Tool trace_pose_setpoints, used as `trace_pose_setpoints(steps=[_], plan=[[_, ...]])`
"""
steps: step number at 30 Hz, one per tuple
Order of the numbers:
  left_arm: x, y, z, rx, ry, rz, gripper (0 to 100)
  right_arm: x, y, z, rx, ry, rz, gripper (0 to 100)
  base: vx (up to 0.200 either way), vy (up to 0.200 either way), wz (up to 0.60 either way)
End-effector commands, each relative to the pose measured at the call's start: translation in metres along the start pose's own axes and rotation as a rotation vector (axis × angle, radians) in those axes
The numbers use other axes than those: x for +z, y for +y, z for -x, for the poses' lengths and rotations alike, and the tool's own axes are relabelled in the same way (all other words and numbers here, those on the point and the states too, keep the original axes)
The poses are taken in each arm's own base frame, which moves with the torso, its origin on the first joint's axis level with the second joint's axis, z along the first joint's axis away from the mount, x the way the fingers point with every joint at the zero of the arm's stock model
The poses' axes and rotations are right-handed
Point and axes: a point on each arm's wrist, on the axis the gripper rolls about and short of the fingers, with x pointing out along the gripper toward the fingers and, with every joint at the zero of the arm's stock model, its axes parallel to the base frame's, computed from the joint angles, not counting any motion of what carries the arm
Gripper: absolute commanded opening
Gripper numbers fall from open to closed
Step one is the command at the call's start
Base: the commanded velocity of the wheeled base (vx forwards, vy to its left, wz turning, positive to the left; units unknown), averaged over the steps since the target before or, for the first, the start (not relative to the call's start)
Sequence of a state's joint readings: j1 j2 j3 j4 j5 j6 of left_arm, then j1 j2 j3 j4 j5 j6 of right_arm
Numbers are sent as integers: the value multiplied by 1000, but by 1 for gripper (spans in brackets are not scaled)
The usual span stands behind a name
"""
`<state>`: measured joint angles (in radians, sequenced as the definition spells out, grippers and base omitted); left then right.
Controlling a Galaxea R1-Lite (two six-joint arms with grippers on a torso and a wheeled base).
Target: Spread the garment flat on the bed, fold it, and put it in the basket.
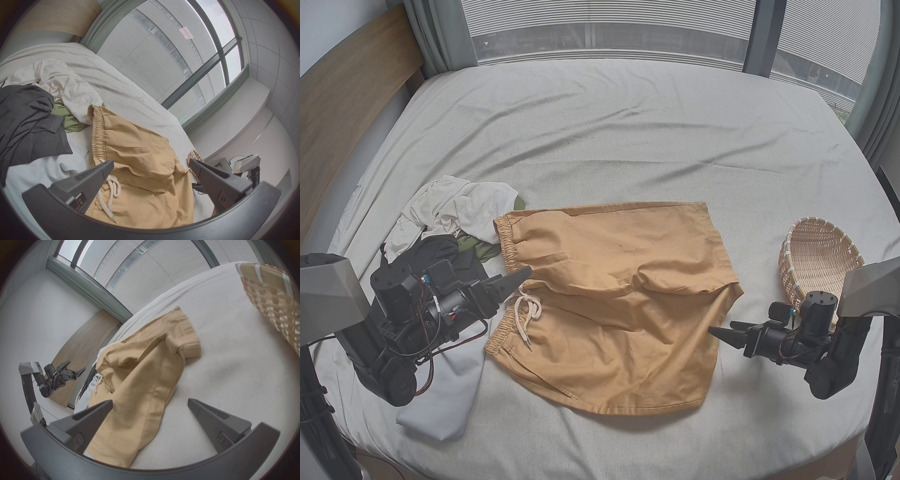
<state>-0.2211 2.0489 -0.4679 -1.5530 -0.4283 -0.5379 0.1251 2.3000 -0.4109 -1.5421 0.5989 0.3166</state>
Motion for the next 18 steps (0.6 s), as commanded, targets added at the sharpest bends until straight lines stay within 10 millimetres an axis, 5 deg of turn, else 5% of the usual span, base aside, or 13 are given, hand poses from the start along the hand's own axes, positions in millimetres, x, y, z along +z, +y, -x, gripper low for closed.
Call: trace_pose_setpoints(steps=[1, 18], plan=[[1, -1, 0, -4, -5, -2, 100, -15, 3, -6, 16, 56, -21, 100, 0, 0, 0], [2, -1, 2, -1, -8, -3, 100, -22, 30, -8, 104, 114, -92, 100, 0, 0, 0]])
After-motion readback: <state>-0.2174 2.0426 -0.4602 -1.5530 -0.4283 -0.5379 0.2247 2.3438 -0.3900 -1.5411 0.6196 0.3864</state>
